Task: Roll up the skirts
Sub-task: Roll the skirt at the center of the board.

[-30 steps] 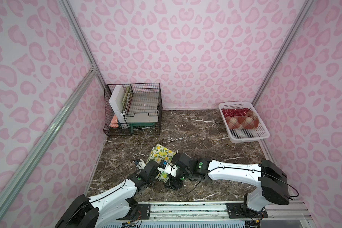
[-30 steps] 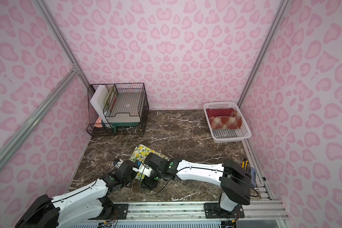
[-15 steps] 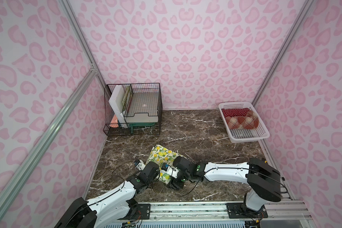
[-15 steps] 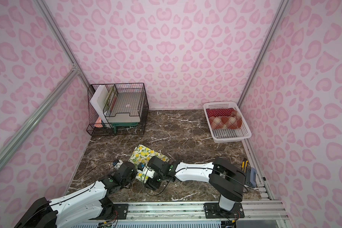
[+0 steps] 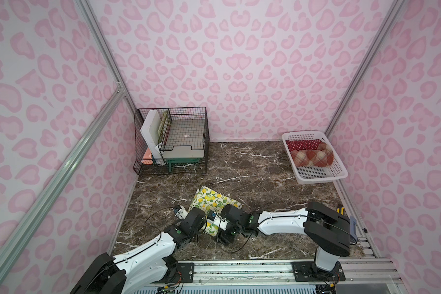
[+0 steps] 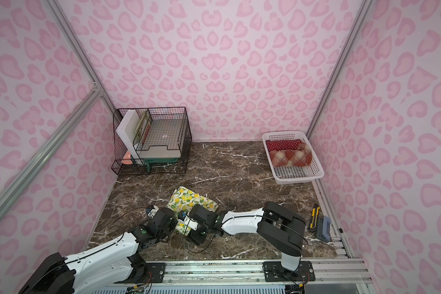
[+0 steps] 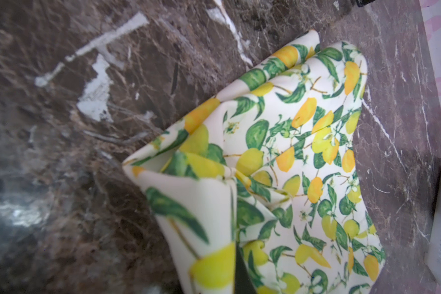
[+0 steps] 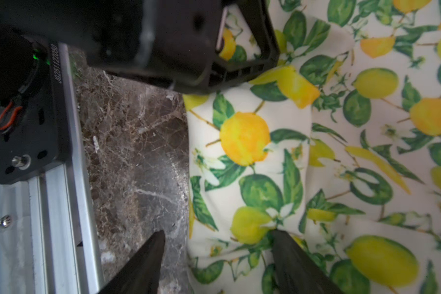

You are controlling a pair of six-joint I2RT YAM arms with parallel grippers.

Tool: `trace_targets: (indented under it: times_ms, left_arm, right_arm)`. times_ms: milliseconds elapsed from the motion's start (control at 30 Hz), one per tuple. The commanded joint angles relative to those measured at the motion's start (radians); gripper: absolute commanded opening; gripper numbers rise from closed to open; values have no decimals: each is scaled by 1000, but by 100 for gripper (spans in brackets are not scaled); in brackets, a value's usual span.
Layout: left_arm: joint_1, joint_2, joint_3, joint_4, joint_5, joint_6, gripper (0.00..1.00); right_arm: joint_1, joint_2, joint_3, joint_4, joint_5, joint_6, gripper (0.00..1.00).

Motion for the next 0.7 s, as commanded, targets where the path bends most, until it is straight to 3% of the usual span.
trace_targets:
  times_ms: [0,167,367,567,600,667]
  left_arm:
    - [0,6,7,-23,31,10,0]
    - [0,-7,8,-32,35,7,0]
    - [8,-28,15,-46,37,13,0]
    - [22,-56,16,-78,46,10,0]
    - [31,-67,22,-98,44,13,10]
    - [56,-103,30,-138,46,30,41]
  right_arm:
    - [10,55,9,-101,86,10,72]
    - [59,101,30,-195,210,25,69]
    - [129,180,66,-364,310,33,54]
    - [133,194,65,-435,269,49,7]
    - [125,190,72,-443,243,48,0]
    - [88,178,81,-447,132,54,0]
